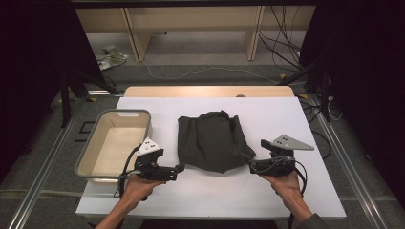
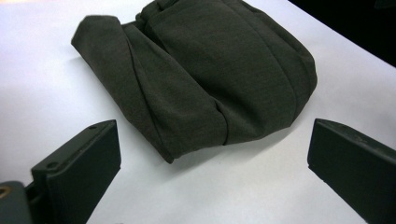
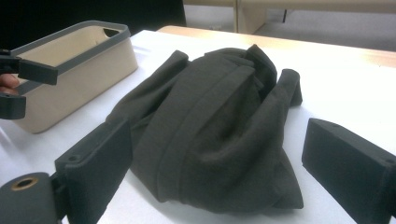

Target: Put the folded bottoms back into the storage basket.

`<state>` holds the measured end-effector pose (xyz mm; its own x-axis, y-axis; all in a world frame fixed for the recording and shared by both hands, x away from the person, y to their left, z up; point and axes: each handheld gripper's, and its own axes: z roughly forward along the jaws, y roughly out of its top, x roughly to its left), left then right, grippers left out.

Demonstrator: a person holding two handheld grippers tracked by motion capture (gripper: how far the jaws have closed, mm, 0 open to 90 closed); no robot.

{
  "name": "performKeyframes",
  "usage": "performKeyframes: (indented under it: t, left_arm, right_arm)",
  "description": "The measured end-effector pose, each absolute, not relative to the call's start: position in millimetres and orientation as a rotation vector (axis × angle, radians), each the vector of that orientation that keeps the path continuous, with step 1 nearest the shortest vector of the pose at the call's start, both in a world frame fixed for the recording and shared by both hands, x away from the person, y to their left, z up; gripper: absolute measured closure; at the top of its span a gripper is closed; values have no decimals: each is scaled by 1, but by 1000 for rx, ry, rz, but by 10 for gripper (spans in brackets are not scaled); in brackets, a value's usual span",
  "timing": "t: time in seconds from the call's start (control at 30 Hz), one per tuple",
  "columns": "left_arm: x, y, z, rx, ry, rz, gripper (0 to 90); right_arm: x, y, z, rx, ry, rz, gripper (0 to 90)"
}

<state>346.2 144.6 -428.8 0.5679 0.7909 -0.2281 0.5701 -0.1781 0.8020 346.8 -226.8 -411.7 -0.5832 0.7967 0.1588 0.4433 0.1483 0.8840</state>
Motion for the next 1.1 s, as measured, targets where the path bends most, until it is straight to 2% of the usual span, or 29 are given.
performKeyframes:
  t: [0.13, 0.63, 1.1]
  left_arm:
    - [356, 140, -430, 1895, 1131, 342, 27]
    - [390, 134, -432, 1846, 1251, 281, 30]
    - [410, 128, -440, 1881, 1312, 259, 30]
  right_arm:
    - [358, -227, -413, 1234, 2097, 1426, 94]
    - [395, -220, -415, 1329, 2151, 1335, 79]
    - [424, -213, -420, 1379, 2186, 1298, 72]
